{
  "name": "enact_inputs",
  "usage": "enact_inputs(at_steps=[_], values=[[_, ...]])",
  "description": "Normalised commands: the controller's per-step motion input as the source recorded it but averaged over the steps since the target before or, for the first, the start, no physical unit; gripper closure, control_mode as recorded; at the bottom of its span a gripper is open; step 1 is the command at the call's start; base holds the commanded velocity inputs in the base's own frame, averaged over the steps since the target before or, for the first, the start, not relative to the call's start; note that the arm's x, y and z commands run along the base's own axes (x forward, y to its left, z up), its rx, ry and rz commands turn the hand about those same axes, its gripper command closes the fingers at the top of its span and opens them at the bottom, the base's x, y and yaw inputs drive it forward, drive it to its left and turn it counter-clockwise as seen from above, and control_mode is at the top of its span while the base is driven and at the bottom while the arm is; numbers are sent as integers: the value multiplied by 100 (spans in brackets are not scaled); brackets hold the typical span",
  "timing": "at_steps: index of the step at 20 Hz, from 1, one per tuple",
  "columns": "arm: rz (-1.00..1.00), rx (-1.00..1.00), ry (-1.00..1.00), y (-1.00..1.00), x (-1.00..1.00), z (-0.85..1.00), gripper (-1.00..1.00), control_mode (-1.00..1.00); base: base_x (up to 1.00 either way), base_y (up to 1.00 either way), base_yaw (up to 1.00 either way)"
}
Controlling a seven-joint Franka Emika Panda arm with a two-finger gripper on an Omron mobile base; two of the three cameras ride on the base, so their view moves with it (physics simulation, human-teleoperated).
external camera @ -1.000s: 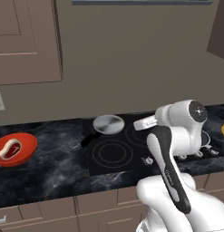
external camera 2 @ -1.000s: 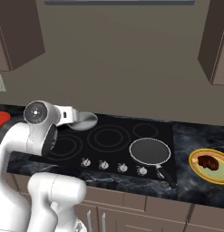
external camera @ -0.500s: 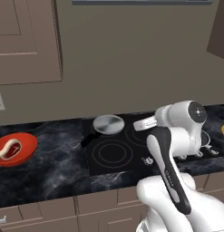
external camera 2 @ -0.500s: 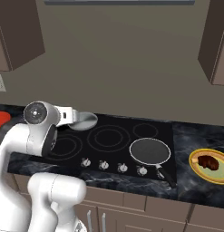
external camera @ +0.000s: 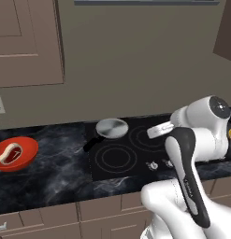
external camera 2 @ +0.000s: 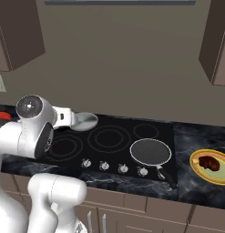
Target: Place one of the steaks on the plate and the other in the bowl. Then place the bowl in the fridge.
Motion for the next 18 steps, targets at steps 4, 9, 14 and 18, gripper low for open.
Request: enact_inputs(at_steps=[4, 9, 14, 18], values=[[-2, 0, 0, 0, -50, -25, -100, -100, 0, 0, 0], [-1, 0, 0, -3, -33, -19, -100, -100, 0, 0, 0], [0, 0, 0, 0, -9, -15, -100, -100, 0, 0, 0], [0, 0, 0, 0, 0, -3, -100, 100, -1, 0, 0]])
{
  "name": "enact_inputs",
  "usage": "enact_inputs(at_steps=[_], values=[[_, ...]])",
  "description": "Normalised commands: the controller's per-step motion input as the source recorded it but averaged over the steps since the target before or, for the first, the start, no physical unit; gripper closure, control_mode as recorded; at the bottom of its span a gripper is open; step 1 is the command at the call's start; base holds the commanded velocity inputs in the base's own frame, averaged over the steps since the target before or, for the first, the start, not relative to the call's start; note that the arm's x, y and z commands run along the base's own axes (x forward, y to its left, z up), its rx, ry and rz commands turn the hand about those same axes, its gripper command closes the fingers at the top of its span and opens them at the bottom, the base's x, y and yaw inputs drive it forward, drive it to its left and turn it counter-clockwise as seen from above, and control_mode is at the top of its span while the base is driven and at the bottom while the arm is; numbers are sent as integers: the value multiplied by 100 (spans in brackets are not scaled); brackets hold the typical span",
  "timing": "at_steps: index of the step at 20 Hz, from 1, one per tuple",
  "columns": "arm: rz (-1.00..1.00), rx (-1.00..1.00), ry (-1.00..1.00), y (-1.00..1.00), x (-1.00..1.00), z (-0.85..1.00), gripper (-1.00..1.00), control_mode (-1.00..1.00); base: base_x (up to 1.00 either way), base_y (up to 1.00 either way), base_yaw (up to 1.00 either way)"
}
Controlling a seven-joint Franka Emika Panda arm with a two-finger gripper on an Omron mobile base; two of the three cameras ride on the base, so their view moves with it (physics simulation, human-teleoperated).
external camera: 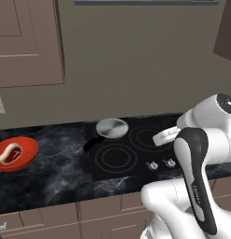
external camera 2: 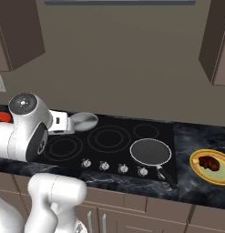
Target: Place one of the steaks on the plate and the other in the bowl. Then place the bowl in the fridge.
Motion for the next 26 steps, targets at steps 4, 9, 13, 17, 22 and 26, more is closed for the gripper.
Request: enact_inputs(at_steps=[4, 9, 13, 17, 22, 26], values=[[0, 0, 0, 0, 0, 0, -100, 100, -2, 0, 0], [0, 0, 0, 0, 0, 0, -100, 100, -28, 0, 0], [0, 0, 0, 0, 0, 0, -100, 100, -74, 0, 0], [0, 0, 0, 0, 0, 0, -100, 100, -83, 0, 0], [0, 0, 0, 0, 0, 0, -100, 100, -71, -10, -15], [0, 0, 0, 0, 0, 0, -100, 100, -26, -13, -39]])
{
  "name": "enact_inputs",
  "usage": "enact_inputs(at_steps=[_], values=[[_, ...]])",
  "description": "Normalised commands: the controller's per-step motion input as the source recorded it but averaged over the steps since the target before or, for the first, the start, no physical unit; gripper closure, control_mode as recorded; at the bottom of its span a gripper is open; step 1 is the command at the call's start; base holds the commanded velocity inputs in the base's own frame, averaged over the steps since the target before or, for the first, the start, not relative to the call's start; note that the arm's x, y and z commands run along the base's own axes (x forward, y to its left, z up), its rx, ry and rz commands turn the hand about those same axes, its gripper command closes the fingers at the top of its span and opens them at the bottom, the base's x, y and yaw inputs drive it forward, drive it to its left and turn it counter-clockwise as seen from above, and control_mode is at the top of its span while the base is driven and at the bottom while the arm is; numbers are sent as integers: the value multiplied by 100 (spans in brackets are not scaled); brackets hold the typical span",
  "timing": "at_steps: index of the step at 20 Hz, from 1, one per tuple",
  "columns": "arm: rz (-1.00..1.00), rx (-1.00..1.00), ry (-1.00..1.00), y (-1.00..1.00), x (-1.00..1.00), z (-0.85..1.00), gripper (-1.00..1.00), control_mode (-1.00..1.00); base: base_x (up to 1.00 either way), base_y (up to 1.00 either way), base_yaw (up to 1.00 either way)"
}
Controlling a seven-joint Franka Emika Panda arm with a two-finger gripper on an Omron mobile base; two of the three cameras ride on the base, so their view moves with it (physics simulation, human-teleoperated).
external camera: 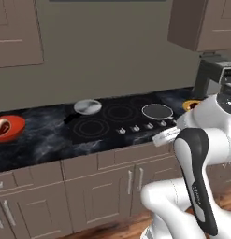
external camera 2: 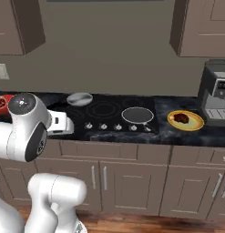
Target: Place one of the steaks on the plate and the other in the bowl. Then place the bowl in the fridge.
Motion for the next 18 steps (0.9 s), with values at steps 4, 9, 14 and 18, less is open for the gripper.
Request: enact_inputs(at_steps=[4, 9, 14, 18], values=[[0, 0, 0, 0, 0, 0, -100, 100, 0, -19, -65], [0, 0, 0, 0, 0, 0, -100, 100, 0, -18, -77], [0, 0, 0, 0, 0, 0, -100, 100, 5, -16, -75], [0, 0, 0, 0, 0, 0, -100, 100, 21, -1, -63]])
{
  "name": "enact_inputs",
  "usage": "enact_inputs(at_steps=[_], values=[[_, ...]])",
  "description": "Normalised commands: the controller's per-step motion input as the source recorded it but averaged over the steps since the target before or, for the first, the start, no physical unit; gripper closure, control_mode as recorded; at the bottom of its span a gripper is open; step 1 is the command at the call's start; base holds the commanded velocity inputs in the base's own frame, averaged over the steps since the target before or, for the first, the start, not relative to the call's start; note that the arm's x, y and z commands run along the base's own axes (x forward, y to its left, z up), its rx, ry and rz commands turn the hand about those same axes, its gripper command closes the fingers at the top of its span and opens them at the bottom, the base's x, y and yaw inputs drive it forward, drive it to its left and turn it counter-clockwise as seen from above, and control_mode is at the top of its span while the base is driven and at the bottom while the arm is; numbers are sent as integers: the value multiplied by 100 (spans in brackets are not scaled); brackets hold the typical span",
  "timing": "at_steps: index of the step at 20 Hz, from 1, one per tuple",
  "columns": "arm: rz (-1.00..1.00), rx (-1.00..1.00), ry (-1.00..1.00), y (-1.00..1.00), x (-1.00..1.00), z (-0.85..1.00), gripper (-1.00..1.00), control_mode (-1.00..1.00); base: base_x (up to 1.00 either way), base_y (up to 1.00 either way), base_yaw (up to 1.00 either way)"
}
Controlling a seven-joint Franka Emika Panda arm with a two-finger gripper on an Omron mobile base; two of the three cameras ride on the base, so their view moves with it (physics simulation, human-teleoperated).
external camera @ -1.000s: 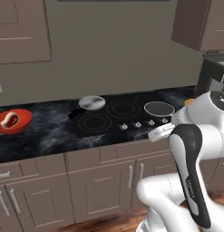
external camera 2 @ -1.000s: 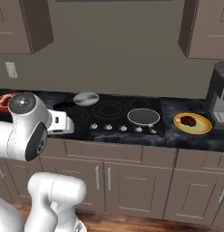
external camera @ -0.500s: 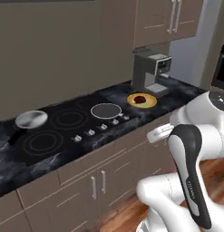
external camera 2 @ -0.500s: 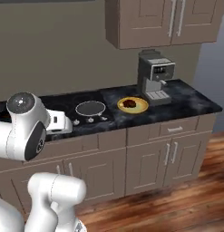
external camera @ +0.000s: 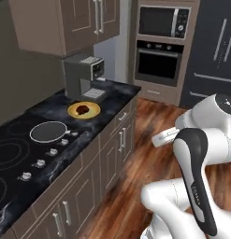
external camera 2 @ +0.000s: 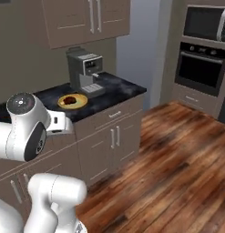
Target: Place one of the steaks on the plate and the other in the bowl. Then place the bowl in the fridge.
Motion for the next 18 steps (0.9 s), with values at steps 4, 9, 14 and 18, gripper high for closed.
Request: enact_inputs(at_steps=[4, 9, 14, 18], values=[[0, 0, 0, 0, 0, 0, -100, 100, 31, 0, -55], [0, 0, 0, 0, 0, 0, -100, 100, 44, 0, -52], [0, 0, 0, 0, 0, 0, -100, 100, 47, 0, -48], [0, 0, 0, 0, 0, 0, -100, 100, 49, 5, -34]])
